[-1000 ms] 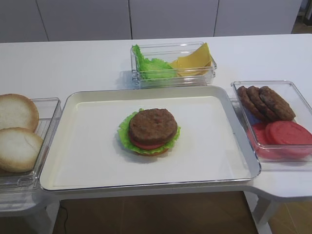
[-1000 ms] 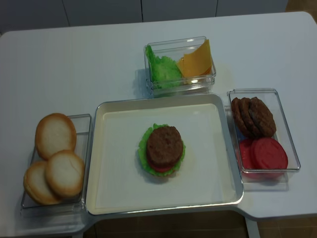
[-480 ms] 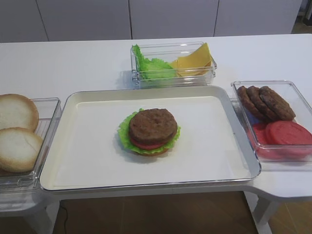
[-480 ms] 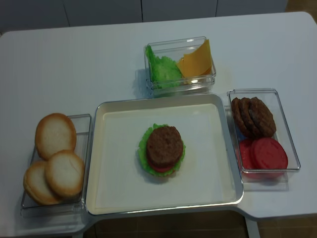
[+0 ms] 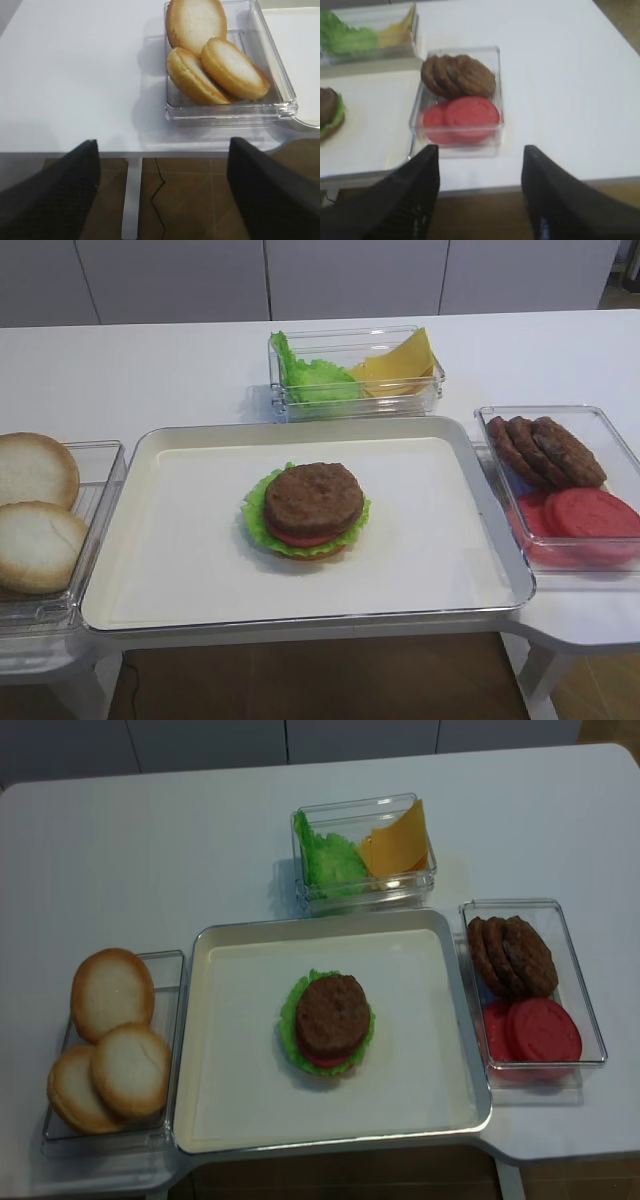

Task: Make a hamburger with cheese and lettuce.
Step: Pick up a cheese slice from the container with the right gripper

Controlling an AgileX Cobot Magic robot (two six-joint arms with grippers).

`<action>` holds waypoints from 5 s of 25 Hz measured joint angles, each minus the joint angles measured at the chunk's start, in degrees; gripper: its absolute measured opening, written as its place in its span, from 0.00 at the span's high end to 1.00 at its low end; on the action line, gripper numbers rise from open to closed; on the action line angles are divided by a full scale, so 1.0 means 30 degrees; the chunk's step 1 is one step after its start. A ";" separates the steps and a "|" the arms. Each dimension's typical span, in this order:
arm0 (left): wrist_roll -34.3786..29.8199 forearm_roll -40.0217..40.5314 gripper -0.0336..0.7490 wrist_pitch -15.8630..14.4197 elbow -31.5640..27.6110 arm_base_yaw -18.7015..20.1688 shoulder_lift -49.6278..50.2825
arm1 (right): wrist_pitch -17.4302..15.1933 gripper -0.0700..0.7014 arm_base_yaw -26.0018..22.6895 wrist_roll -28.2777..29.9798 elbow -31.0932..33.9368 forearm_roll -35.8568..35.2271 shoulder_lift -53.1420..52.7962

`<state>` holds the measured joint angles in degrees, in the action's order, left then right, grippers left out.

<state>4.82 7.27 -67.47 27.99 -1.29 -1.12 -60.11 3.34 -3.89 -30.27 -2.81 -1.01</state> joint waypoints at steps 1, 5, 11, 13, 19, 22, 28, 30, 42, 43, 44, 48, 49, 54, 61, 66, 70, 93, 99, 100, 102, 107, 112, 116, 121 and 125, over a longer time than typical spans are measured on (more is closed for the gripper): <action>0.0000 0.0000 0.22 0.0000 0.0000 0.0000 0.0000 | 0.0343 0.39 0.0000 -0.0162 -0.0236 -0.0187 0.0126; 0.0000 0.0000 0.22 0.0000 0.0000 0.0000 0.0000 | 0.2056 0.39 0.0000 -0.0363 -0.1491 -0.1542 0.2359; 0.0000 0.0000 0.22 0.0000 0.0000 0.0000 0.0000 | 0.4919 0.39 0.0000 -0.0026 -0.3700 -0.2598 0.8561; 0.0000 0.0000 0.22 0.0000 0.0000 0.0000 0.0000 | 0.5283 0.39 0.0000 0.0402 -0.4606 -0.2997 1.0706; 0.0000 0.0000 0.22 0.0000 0.0000 0.0000 0.0000 | 0.5670 0.39 0.0000 0.2731 -0.8055 -0.4725 1.6967; 0.0000 0.0000 0.22 0.0000 0.0000 0.0000 0.0000 | 0.5791 0.39 0.0000 0.3529 -1.0064 -0.5596 2.0115; 0.0000 0.0000 0.22 0.0000 0.0000 0.0000 0.0000 | 0.5828 0.40 0.0000 0.5686 -1.4770 -0.7947 2.6674; 0.0000 0.0000 0.22 0.0000 0.0000 0.0000 0.0000 | 0.5704 0.40 0.0000 0.6285 -1.6429 -0.8661 2.8725; 0.0000 0.0000 0.22 0.0000 0.0000 0.0000 0.0000 | 0.3033 0.44 0.0000 0.7501 -2.6671 -1.1035 3.9761; 0.0000 0.0000 0.22 0.0000 0.0000 0.0000 0.0000 | 0.2885 0.45 0.0000 0.7547 -2.7158 -1.1223 4.0313; 0.0000 0.0000 0.22 0.0000 0.0000 0.0000 0.0000 | 0.2706 0.46 0.0000 0.7768 -2.7663 -1.1571 4.0935; 0.0000 0.0000 0.22 0.0000 0.0000 0.0000 0.0000 | 0.2515 0.47 0.0071 0.8155 -2.9003 -1.2333 4.2774; 0.0000 0.0000 0.22 0.0000 0.0000 0.0000 0.0000 | 0.2515 0.47 0.0105 0.8198 -2.9168 -1.2372 4.3079; 0.0000 0.0000 0.22 0.0000 0.0000 0.0000 0.0000 | 0.2632 0.49 0.0221 0.8752 -2.9457 -1.2926 4.4038; 0.0000 0.0000 0.22 0.0000 0.0000 0.0000 0.0000 | 0.3056 0.55 0.0221 0.8837 -2.9527 -1.3128 4.4299; 0.0000 0.0000 0.22 0.0000 0.0000 0.0000 0.0000 | 0.3131 0.58 0.0221 0.8849 -2.9567 -1.3367 4.4482; 0.0000 0.0000 0.22 0.0000 0.0000 0.0000 0.0000 | 0.3131 0.60 0.0221 0.8849 -2.9605 -1.3499 4.4654; 0.0070 0.0000 0.22 0.0000 0.0000 0.0000 0.0000 | 0.3131 0.84 0.0221 0.8924 -2.9605 -1.3819 4.4654; 0.0070 0.0000 0.22 0.0000 0.0000 0.0000 0.0000 | 0.3131 0.89 0.0221 0.8938 -2.9605 -1.4006 4.4654; 0.0070 0.0000 0.22 0.0000 0.0000 0.0000 0.0000 | 0.3131 0.90 0.0221 0.8969 -2.9605 -1.4040 4.4654; 0.0070 0.0000 0.22 0.0000 0.0000 0.0000 0.0000 | 0.3131 0.90 0.0221 0.8983 -2.9605 -1.4040 4.4654; 0.0070 0.0000 0.22 0.0000 0.0000 0.0000 0.0000 | 0.3088 0.90 0.0221 0.9106 -2.9632 -1.4086 4.4654; 0.0105 0.0000 0.22 0.0000 0.0000 0.0000 0.0000 | 0.2972 0.90 0.0221 0.9327 -2.9632 -1.4129 4.4654; 0.0105 0.0000 0.22 0.0000 0.0000 0.0000 0.0000 | 0.2847 0.90 0.0221 0.9647 -2.9632 -1.4129 4.4548; 0.0105 0.0000 0.22 0.0000 0.0000 0.0000 0.0000 | 0.2731 0.90 0.0221 0.9785 -2.9632 -1.4166 4.4089; 0.0105 0.0000 0.22 0.0000 0.0000 0.0000 0.0000 | 0.2567 0.90 0.0221 0.9785 -2.9632 -1.4166 4.4013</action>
<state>5.14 7.27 -67.47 27.99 -1.29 -1.12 -52.41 4.01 25.46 -119.17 -45.31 131.03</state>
